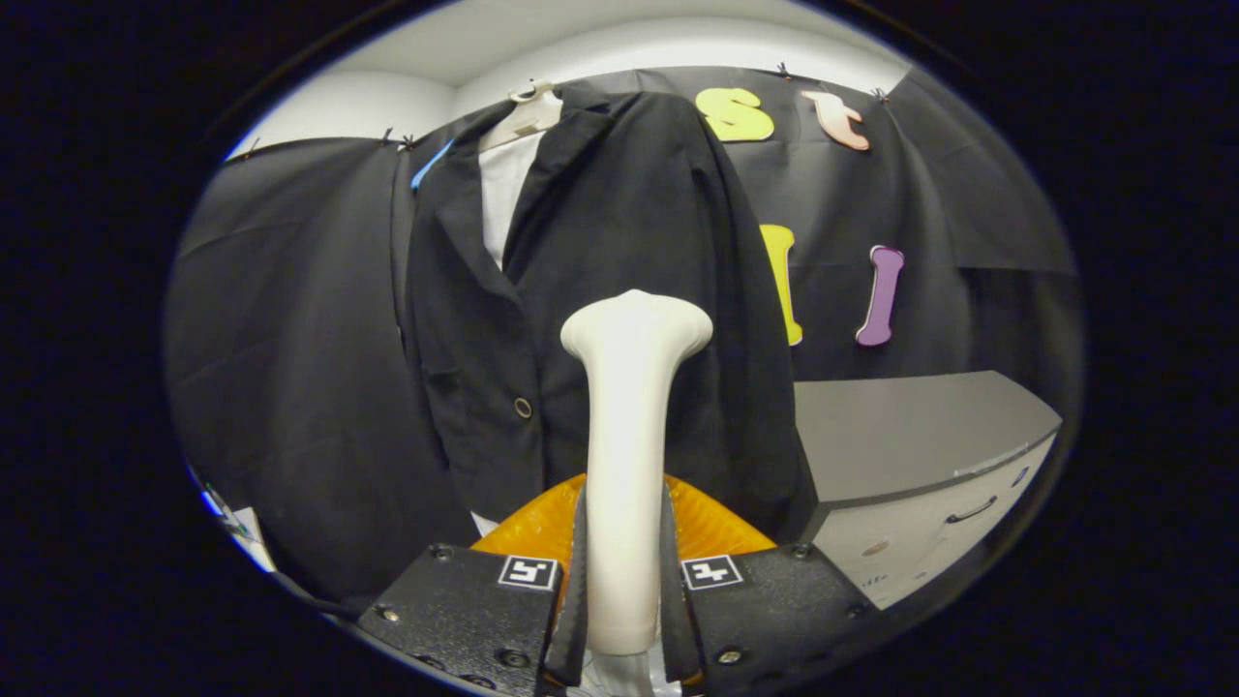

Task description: Iron the clothes twice with a garment steamer, once on the left side and once on the right side.

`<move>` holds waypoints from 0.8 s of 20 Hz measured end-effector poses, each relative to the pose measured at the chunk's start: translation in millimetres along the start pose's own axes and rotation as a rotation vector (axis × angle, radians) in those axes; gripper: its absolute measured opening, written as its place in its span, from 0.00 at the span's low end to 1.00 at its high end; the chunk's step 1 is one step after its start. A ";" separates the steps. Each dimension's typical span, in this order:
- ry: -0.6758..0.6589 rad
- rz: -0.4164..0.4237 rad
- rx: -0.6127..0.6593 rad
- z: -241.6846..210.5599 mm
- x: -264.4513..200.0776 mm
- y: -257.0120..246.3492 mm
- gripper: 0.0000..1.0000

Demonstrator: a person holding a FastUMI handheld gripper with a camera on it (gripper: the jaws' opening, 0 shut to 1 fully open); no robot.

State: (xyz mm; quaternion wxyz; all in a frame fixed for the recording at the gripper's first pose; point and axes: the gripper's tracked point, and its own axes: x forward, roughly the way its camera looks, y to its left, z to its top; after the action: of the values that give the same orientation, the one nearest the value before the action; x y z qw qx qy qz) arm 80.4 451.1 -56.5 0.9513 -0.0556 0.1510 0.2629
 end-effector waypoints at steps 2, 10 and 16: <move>0.019 -0.005 0.006 -9.6 -2.0 -2.4 0.33; 0.078 -0.016 0.000 -42.1 -4.4 -10.0 0.33; 0.141 -0.024 -0.004 -76.5 -2.4 -14.7 0.34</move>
State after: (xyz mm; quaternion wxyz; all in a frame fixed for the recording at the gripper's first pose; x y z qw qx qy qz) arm 66.3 423.2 -127.9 0.9413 -0.0775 0.2167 0.2471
